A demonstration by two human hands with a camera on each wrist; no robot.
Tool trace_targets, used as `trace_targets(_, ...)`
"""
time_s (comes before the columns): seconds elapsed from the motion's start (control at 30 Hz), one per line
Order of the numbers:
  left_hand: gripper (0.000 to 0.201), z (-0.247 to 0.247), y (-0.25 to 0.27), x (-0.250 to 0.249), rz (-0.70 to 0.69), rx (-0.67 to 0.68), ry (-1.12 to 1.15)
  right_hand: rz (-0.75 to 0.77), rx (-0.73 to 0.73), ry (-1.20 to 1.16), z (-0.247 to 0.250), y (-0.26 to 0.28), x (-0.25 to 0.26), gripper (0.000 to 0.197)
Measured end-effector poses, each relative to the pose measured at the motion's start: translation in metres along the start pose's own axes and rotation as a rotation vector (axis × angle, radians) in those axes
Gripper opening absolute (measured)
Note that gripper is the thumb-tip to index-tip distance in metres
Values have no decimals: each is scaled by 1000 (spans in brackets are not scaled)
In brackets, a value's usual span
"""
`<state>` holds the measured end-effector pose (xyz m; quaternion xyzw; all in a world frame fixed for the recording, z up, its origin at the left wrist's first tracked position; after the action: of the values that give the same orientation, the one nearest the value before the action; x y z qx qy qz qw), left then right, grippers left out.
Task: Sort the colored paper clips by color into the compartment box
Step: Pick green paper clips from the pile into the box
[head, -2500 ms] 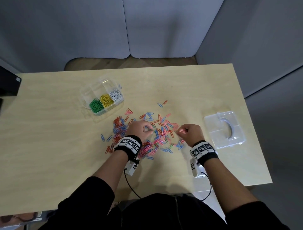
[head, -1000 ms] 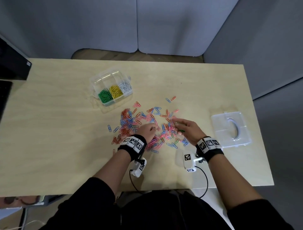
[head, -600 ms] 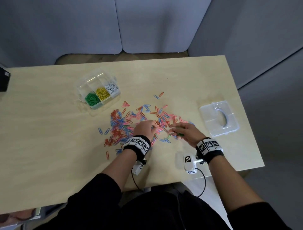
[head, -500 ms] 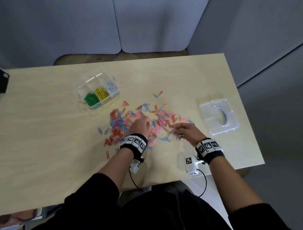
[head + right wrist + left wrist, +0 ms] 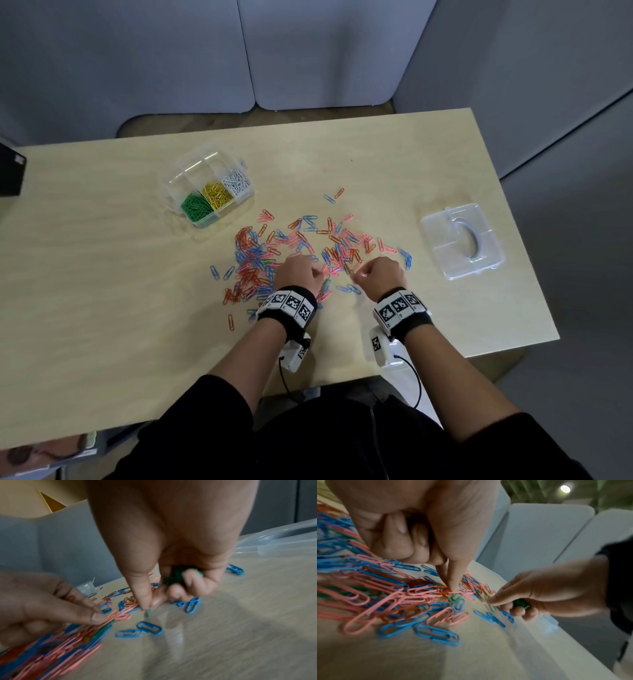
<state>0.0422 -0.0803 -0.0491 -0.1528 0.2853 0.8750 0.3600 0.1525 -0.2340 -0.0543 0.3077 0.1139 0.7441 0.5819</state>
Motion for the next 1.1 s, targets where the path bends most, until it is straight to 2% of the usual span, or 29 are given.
trace_targets(0.13,19,5,-3,12,69,-5,106,148,70,-221,-1,-5,-5,17)
trace_targets(0.23,7,17,-6,21,111,-69,125,68,203,-668,-3,-6,-12,7)
trace_targets(0.3,2,22,-7,23,100,-87,137,-22,320,-954,-4,-3,-9,23)
trace_targets(0.37,7,22,-5,19,93,-52,116,-103,422,-1171,-3,3,-1,25)
trace_targets(0.43,19,16,-4,15,75,6,87,-149,441,-1248,-2,5,5,19)
trace_targets(0.53,22,4,-2,11,54,60,45,-94,364,-1098,-3,0,7,11)
trace_targets(0.7,16,1,0,4,50,77,29,88,71,-436,0,-16,1,11)
trace_targets(0.8,32,0,-3,2,-9,76,-34,131,-48,-202,1,-16,9,10)
trace_targets(0.93,28,5,-1,3,-65,59,-86,236,-43,-92,-6,-16,18,13)
trace_targets(1.1,21,16,-2,18,-21,29,70,246,-36,-268,1,-23,-1,14)
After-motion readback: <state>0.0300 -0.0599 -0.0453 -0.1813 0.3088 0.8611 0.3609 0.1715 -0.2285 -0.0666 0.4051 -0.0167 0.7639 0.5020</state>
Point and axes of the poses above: each hand's wrist, its own y-axis away from the middle knuckle, its own z-axis out of the back of the hand, x = y × z, the point moved 5 cm from there along -y, towards the middle knuckle, and after that the axes turned 1 degree about -x, right-handed, at the moved point
